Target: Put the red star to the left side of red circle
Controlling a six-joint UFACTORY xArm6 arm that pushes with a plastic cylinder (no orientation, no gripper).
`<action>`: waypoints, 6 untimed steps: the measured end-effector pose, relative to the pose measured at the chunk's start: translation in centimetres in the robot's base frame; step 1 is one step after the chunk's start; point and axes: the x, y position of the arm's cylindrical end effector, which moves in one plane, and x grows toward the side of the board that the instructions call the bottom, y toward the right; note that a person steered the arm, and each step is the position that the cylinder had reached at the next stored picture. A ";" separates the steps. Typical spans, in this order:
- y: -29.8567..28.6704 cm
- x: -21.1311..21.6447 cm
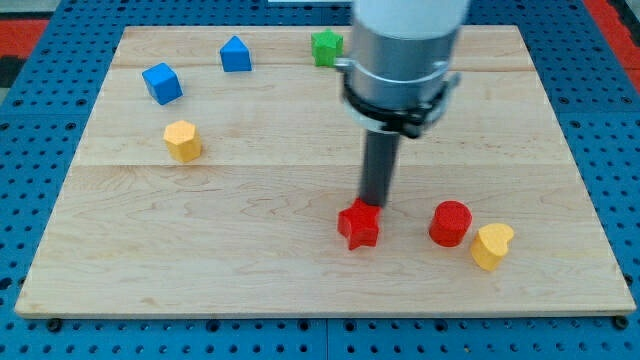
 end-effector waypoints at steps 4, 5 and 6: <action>0.6 4.1; 2.9 4.4; -3.9 1.2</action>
